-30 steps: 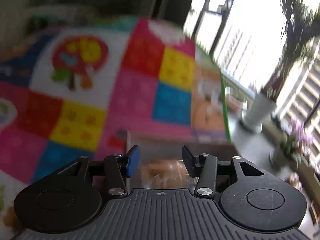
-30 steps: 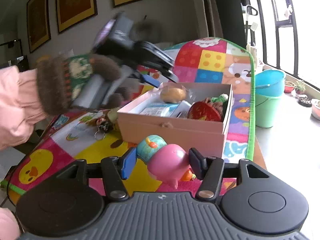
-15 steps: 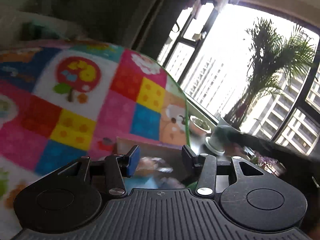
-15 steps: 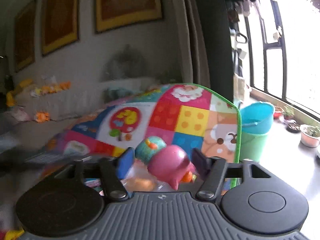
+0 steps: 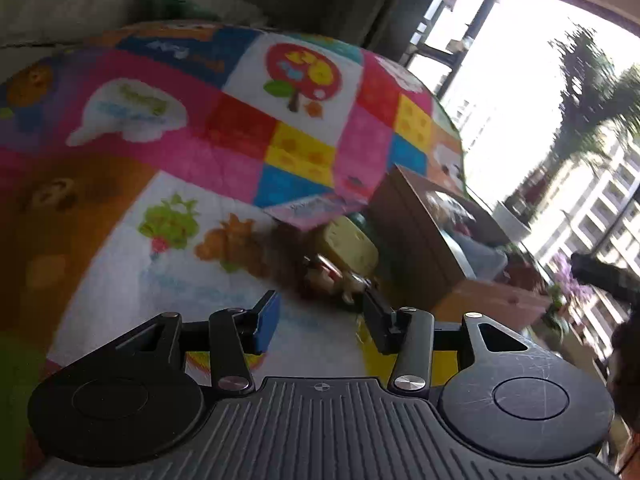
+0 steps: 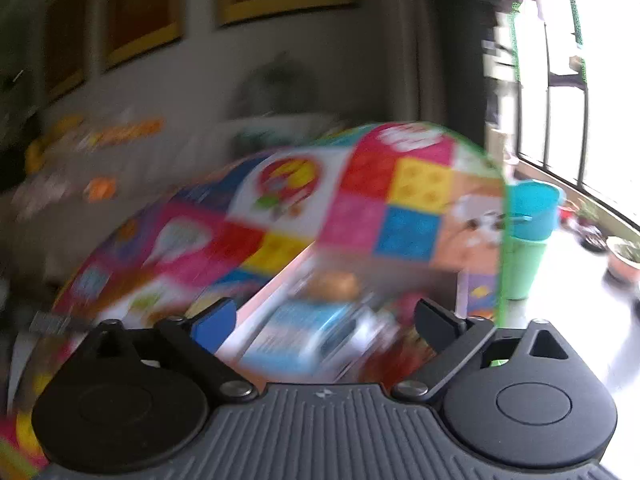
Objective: Organize objects
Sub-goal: 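Grasp the pink Volcano snack packet with the left gripper and lift it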
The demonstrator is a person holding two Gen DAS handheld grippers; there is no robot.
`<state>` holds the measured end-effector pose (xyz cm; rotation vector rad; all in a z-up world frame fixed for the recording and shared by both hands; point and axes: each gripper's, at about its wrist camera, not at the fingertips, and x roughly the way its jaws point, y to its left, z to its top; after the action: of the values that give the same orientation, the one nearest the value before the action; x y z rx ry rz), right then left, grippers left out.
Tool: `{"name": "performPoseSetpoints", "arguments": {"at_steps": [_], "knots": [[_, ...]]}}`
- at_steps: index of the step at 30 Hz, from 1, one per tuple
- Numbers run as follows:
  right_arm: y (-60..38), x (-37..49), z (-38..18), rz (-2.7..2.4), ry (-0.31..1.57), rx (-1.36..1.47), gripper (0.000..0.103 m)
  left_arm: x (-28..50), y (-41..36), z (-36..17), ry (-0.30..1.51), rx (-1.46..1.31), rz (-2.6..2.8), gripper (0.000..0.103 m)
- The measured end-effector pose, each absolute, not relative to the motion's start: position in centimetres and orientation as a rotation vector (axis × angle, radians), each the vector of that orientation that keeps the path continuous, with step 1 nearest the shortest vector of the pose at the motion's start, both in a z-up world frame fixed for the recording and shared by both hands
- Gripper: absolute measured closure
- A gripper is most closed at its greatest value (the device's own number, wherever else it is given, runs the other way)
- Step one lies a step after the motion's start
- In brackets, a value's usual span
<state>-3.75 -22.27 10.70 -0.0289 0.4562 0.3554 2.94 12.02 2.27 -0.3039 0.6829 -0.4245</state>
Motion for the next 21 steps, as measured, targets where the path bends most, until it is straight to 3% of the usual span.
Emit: {"name": "performPoseSetpoints", "arguments": {"at_steps": [9, 12, 17, 19, 21], "knots": [[-16.0, -7.2, 2.8, 0.429, 0.572, -0.116, 0.004, 6.0, 8.5, 4.2, 0.633, -0.236, -0.416, 0.052], [-15.8, -7.6, 2.5, 0.440, 0.558, -0.095, 0.004, 9.1, 8.0, 5.0, 0.626, -0.214, -0.421, 0.052], [-16.6, -7.5, 2.5, 0.458, 0.568, -0.035, 0.003, 15.2, 6.0, 3.7, 0.773, -0.007, -0.463, 0.052], [-17.0, -7.4, 2.5, 0.468, 0.582, -0.010, 0.002, 16.7, 4.8, 3.0, 0.790, 0.115, -0.470, 0.043], [-17.1, -7.3, 2.4, 0.471, 0.589, -0.001, 0.000, 17.9, 4.2, 2.5, 0.820, 0.152, -0.494, 0.044]]}}
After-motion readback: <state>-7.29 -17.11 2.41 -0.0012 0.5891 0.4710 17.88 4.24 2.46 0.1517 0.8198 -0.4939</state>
